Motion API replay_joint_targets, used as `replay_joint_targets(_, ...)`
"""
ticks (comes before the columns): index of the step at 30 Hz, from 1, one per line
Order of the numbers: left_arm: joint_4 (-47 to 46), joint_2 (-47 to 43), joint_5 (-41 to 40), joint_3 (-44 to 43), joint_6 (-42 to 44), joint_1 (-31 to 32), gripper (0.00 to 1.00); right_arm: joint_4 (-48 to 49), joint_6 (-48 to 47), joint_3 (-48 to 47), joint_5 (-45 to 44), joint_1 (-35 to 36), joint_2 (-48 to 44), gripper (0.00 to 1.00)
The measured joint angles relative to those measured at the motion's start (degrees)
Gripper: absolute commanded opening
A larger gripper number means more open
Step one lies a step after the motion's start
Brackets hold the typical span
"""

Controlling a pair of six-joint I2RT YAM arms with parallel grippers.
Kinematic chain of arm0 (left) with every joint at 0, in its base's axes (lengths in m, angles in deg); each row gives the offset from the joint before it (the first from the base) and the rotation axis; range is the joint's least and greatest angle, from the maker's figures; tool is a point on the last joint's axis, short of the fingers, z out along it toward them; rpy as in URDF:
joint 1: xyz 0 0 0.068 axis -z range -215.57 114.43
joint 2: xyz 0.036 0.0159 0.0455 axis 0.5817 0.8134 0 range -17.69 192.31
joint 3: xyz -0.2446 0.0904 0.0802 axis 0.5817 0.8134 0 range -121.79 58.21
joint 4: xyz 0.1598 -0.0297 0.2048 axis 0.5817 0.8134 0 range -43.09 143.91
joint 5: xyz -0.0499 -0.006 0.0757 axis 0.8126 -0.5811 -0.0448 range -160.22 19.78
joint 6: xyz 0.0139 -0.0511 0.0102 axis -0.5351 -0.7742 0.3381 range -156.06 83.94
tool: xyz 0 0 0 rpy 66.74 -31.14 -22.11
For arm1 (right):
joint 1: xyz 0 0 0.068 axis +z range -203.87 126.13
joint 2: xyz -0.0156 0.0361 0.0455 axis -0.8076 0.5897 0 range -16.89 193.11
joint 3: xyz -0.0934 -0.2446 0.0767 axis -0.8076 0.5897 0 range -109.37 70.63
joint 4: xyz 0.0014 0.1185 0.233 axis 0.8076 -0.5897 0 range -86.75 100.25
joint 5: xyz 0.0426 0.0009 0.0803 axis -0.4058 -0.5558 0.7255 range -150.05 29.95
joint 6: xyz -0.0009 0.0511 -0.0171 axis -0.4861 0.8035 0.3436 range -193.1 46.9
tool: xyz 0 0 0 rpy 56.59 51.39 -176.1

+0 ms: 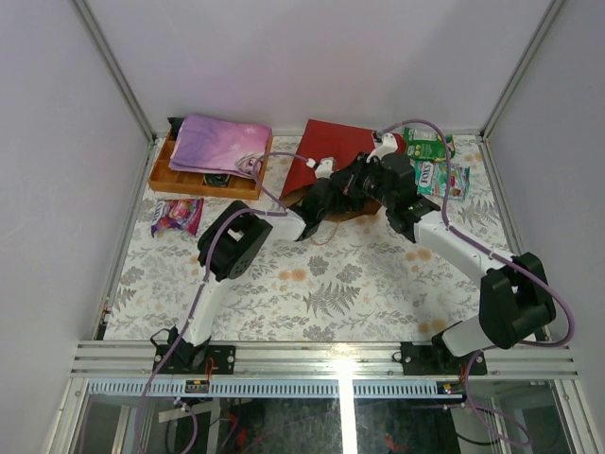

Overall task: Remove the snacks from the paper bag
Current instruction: Take out the snack from the paper bag.

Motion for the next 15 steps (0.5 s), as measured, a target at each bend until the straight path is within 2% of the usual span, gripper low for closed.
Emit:
replay_joint_targets(6, 0.28, 1.55, 0.11, -2.47, -0.39, 0.46, 0.81, 0.33, -0.2, 0.0, -0.07, -0.24, 0.17, 0.0)
replay_joint_targets(8, 0.37, 3.23, 0.31, -4.94, -0.76, 0.48, 0.65, 0.72, -0.15, 0.0, -0.07, -0.46, 0.61, 0.0)
replay_joint_targets(13, 0.31, 6.73, 1.9, -9.81, -1.7, 0.66, 0.1, 1.64, 0.24, -0.11, -0.55, -1.16, 1.68, 0.0)
replay_joint_targets(14, 0.31, 6.82, 2.34, -9.88, -1.62, 0.7, 0.01, 1.53, 0.28, -0.11, -0.55, -1.18, 1.7, 0.0)
replay_joint_targets(15, 0.31, 6.82, 2.67, -9.88, -1.68, 0.72, 0.0, 1.53, 0.35, -0.11, -0.52, -1.18, 1.7, 0.0)
